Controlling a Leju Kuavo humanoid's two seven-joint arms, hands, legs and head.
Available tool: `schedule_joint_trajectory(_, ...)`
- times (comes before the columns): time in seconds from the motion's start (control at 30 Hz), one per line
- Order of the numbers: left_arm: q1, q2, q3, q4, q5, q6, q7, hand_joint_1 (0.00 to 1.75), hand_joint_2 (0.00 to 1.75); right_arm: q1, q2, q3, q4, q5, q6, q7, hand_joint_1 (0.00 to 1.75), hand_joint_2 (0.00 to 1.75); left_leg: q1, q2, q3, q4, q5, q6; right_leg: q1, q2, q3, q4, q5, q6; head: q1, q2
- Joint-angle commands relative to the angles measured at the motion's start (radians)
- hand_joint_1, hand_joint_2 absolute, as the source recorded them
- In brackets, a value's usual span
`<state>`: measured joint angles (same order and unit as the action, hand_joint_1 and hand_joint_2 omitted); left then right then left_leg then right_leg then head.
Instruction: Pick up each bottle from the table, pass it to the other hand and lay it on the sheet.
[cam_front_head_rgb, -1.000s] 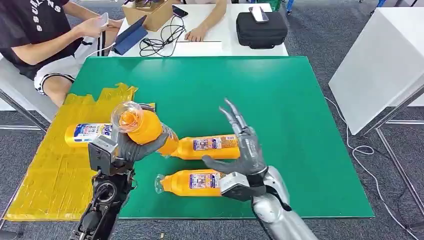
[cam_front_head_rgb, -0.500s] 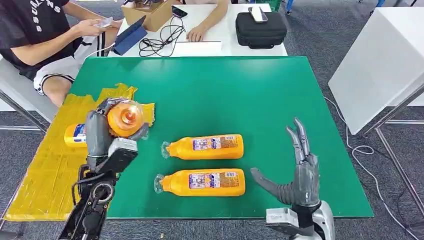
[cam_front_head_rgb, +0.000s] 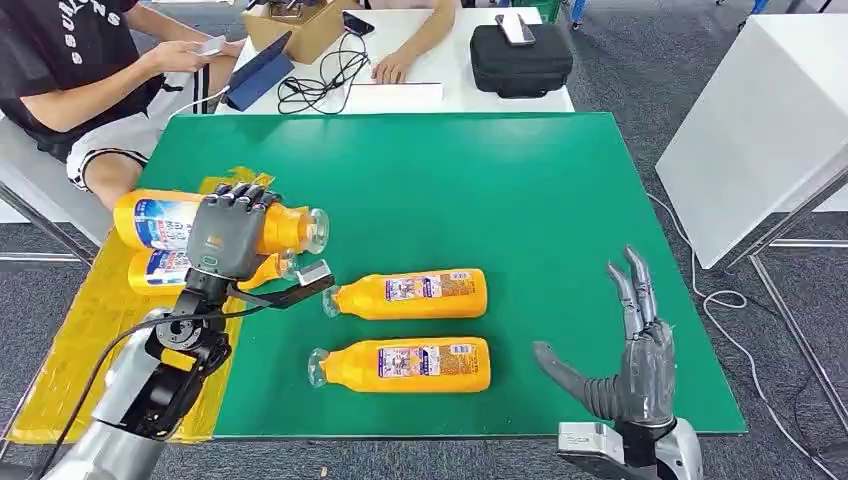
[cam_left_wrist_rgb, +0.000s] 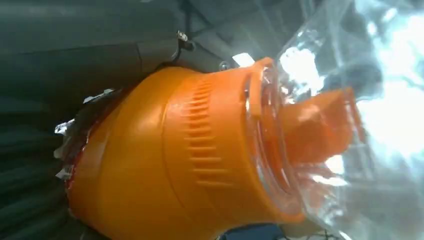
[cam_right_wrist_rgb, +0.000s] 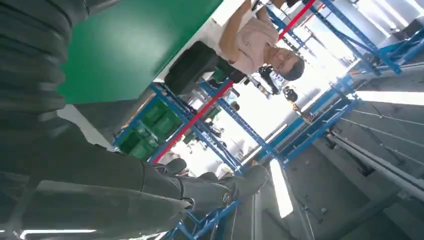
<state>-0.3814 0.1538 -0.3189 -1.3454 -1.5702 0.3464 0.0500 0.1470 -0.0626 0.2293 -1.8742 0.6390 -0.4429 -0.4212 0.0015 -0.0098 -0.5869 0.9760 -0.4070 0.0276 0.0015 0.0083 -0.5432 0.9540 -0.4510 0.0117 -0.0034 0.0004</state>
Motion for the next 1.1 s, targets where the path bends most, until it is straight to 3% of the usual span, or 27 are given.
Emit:
schedule_joint_trajectory(0.03,-0.086,0.042,-0.093,0.133,-0.001,-0.004,0.006,1.75,1.75,-0.004,0.003,-0.035,0.013,-0.002,0.007,0.000,0.00,1.75,0.001,-0.001,0.006,0.000,-0.003,-0.001,0.001,-0.002,0.007,-0.002,-0.003,0.001,0.000,0.000)
schedule_joint_trajectory(0.23,-0.111,0.028,-0.097,0.177,-0.001,-0.031,-0.002,1.75,1.75,-0.013,0.016,-0.039,0.017,0.002,0.035,-0.002,0.00,1.75,0.001,-0.001,0.003,0.000,-0.002,-0.001,0.001,-0.002,0.004,-0.001,-0.002,0.001,-0.001,0.000)
schedule_joint_trajectory(0.3,-0.195,0.030,-0.129,0.314,-0.001,-0.042,0.033,1.75,1.75,-0.049,0.019,-0.031,0.041,-0.004,0.070,-0.002,0.00,1.75,0.000,-0.001,0.000,0.000,0.000,0.000,0.000,-0.002,0.001,-0.001,-0.001,0.000,-0.001,0.000)
schedule_joint_trajectory(0.33,-0.232,0.009,-0.103,0.397,-0.001,-0.031,0.020,1.75,1.75,-0.066,0.020,-0.027,0.052,-0.005,0.080,-0.002,0.00,1.75,0.002,-0.002,0.005,0.001,-0.003,-0.001,0.002,-0.004,0.006,-0.001,-0.002,0.001,0.000,0.000)
schedule_joint_trajectory(0.43,-0.355,-0.028,-0.039,0.641,0.009,-0.011,-0.023,1.75,1.75,-0.107,0.023,-0.019,0.089,-0.024,0.094,0.008,0.00,1.75,0.001,-0.002,0.002,0.000,0.000,-0.001,0.001,-0.002,0.003,-0.001,0.000,0.001,0.000,0.000)
schedule_joint_trajectory(0.57,-0.471,-0.060,0.038,0.826,0.050,-0.022,-0.075,1.75,1.75,-0.131,0.023,-0.006,0.120,-0.039,0.104,0.006,0.00,1.75,0.002,-0.002,0.003,0.001,0.000,-0.003,0.002,-0.003,0.004,-0.001,0.000,0.001,-0.001,0.000)
schedule_joint_trajectory(0.9,-0.608,-0.061,0.160,0.950,0.088,-0.086,-0.053,1.75,1.75,-0.195,0.040,0.036,0.188,-0.064,0.149,0.016,0.00,1.75,0.002,0.000,0.002,0.003,-0.001,-0.003,0.003,-0.001,0.004,0.001,-0.001,0.001,0.000,0.000)
schedule_joint_trajectory(1.1,-0.628,-0.054,0.182,0.965,0.095,-0.097,-0.038,1.75,1.75,-0.241,0.053,0.054,0.250,-0.074,0.160,0.008,0.00,1.75,0.002,0.002,0.003,0.002,-0.001,-0.003,0.003,0.001,0.004,0.000,0.000,0.001,0.000,0.000)
